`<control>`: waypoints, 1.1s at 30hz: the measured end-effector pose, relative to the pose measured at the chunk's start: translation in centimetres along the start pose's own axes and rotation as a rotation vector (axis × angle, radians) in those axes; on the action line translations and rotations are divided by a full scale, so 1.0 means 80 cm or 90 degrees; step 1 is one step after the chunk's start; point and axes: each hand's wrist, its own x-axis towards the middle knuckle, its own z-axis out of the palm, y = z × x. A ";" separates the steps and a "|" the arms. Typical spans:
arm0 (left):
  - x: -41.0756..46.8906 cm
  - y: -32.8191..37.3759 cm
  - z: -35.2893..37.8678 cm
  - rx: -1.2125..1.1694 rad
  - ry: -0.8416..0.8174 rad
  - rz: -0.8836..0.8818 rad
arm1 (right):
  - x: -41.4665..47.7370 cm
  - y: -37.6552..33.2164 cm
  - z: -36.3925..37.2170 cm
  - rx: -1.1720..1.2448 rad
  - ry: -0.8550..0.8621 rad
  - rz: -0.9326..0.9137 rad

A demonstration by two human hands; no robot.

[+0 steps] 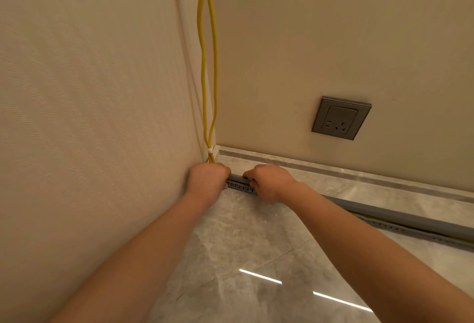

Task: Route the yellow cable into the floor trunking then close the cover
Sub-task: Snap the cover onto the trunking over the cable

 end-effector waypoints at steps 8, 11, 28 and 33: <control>0.007 -0.007 -0.003 0.045 0.014 0.083 | 0.004 -0.003 0.009 0.001 0.019 0.025; 0.012 -0.012 -0.005 -0.032 -0.027 0.072 | 0.008 -0.004 0.009 0.001 0.006 0.043; -0.014 -0.009 -0.012 0.093 0.121 0.232 | 0.014 -0.036 -0.012 -0.151 0.005 0.039; -0.019 -0.006 -0.002 0.021 0.189 0.212 | 0.020 -0.051 0.000 -0.105 0.011 0.085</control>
